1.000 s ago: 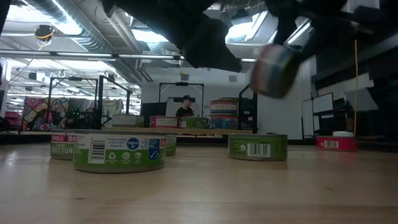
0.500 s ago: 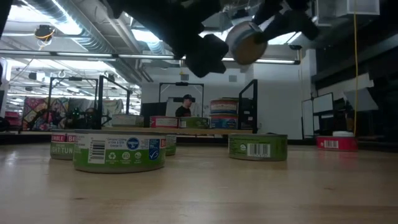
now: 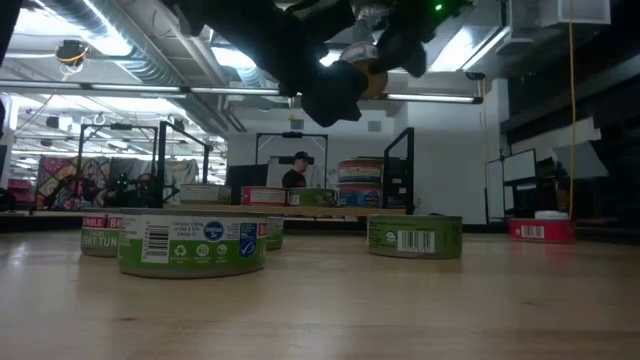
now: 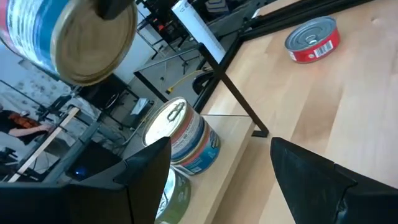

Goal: Stack canned seafood by type on shelf
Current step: Stack the blue-pink tuna can on top of the blue-pink tuna can on the shelf

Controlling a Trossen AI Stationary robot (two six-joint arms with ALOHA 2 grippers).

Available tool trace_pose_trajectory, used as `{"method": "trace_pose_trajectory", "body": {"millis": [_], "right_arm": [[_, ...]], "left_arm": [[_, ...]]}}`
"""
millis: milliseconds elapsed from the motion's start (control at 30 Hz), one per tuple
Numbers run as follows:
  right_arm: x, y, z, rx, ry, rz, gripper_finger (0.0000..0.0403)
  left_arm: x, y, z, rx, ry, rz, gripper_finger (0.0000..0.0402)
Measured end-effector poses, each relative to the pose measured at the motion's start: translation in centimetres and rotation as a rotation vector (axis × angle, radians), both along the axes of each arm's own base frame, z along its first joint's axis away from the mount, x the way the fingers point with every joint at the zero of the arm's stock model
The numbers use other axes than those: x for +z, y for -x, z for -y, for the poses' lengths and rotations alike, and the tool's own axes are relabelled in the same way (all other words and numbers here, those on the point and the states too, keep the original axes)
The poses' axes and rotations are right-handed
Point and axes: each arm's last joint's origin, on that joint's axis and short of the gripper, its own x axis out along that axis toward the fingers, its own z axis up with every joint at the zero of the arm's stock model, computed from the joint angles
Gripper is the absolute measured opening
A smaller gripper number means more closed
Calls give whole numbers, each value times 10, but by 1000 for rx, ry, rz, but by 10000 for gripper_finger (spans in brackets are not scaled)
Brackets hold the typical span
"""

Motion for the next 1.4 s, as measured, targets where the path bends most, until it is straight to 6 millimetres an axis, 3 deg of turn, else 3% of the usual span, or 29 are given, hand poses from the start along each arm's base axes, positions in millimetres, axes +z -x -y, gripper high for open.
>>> {"method": "trace_pose_trajectory", "body": {"millis": [233,633,1400], "right_arm": [[-29,-24,7,-80,64,-76,197],[-74,-43,47,-191,76,-218,197],[-91,-48,62,-161,32,-267,197]], "left_arm": [[-3,3,-1,45,-33,-39,272],[-15,13,2,84,-27,-129,272],[-16,14,2,95,-9,-121,272]]}}
